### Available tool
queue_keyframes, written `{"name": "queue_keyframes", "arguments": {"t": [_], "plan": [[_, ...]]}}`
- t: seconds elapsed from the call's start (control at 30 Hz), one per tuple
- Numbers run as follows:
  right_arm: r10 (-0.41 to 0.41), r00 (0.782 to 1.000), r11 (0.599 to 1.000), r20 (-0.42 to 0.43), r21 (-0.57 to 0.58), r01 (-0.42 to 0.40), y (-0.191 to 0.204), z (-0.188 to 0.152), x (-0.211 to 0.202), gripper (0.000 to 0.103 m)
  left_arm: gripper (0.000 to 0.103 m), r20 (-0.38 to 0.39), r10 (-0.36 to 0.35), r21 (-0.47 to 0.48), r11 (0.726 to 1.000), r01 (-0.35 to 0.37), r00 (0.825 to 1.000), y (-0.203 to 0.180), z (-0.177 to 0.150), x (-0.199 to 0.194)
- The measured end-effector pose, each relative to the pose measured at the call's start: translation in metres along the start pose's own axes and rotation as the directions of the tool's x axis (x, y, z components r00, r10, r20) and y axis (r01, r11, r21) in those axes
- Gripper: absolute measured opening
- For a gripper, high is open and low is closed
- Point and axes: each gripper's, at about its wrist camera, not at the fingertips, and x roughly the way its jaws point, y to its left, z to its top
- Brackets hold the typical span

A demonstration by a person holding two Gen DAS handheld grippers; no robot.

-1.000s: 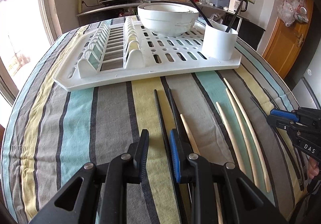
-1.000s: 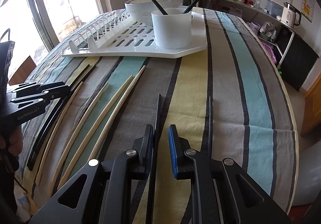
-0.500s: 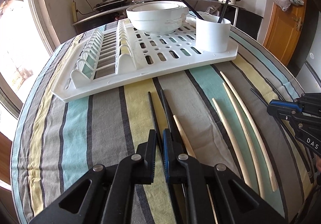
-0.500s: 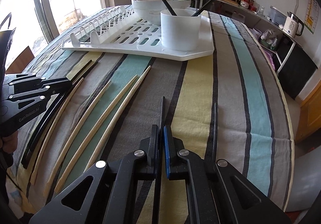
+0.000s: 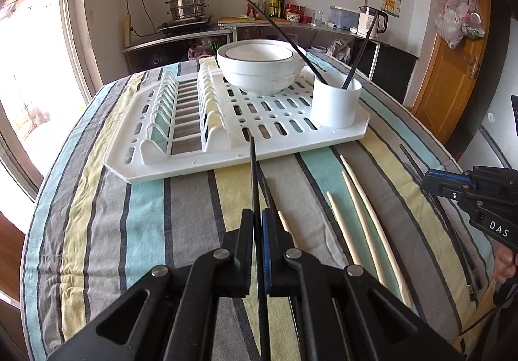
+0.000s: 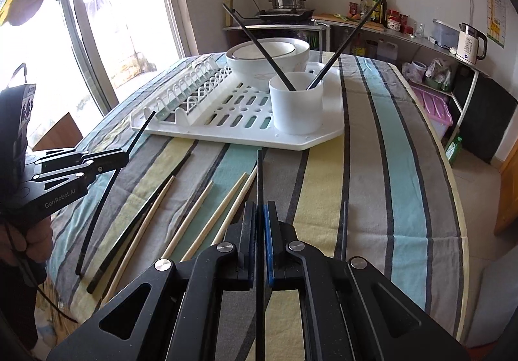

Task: Organize utensils
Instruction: 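Lift the left tool's chopstick toward the white cup while the right tool carries its own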

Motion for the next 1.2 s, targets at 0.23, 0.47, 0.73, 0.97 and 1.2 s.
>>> {"name": "queue_keyframes", "arguments": {"t": [0.23, 0.47, 0.73, 0.97, 1.2], "plan": [[0.011, 0.992, 0.999, 0.122, 0.029, -0.015, -0.002, 0.017, -0.041, 0.005, 0.005, 0.104, -0.018, -0.025, 0.999, 0.021, 0.994, 0.007, 0.017, -0.045], [0.004, 0.973, 0.999, 0.23, 0.049, -0.016, -0.005, 0.024, -0.077, 0.005, 0.005, 0.189, -0.028, -0.038, 0.999, 0.036, 0.982, 0.012, 0.025, -0.083], [-0.005, 0.961, 0.998, 0.278, 0.06, -0.012, -0.005, 0.021, -0.094, 0.005, 0.005, 0.215, -0.025, -0.042, 0.998, 0.035, 0.976, 0.011, 0.022, -0.096], [-0.011, 0.956, 0.997, 0.294, 0.072, -0.01, -0.01, 0.021, -0.103, 0.005, 0.005, 0.218, -0.025, -0.054, 0.998, 0.037, 0.976, 0.012, 0.024, -0.098], [-0.022, 0.949, 0.997, 0.315, 0.076, -0.002, -0.015, 0.03, -0.108, 0.005, 0.005, 0.232, -0.035, -0.049, 0.998, 0.048, 0.972, 0.011, 0.039, -0.103]]}}
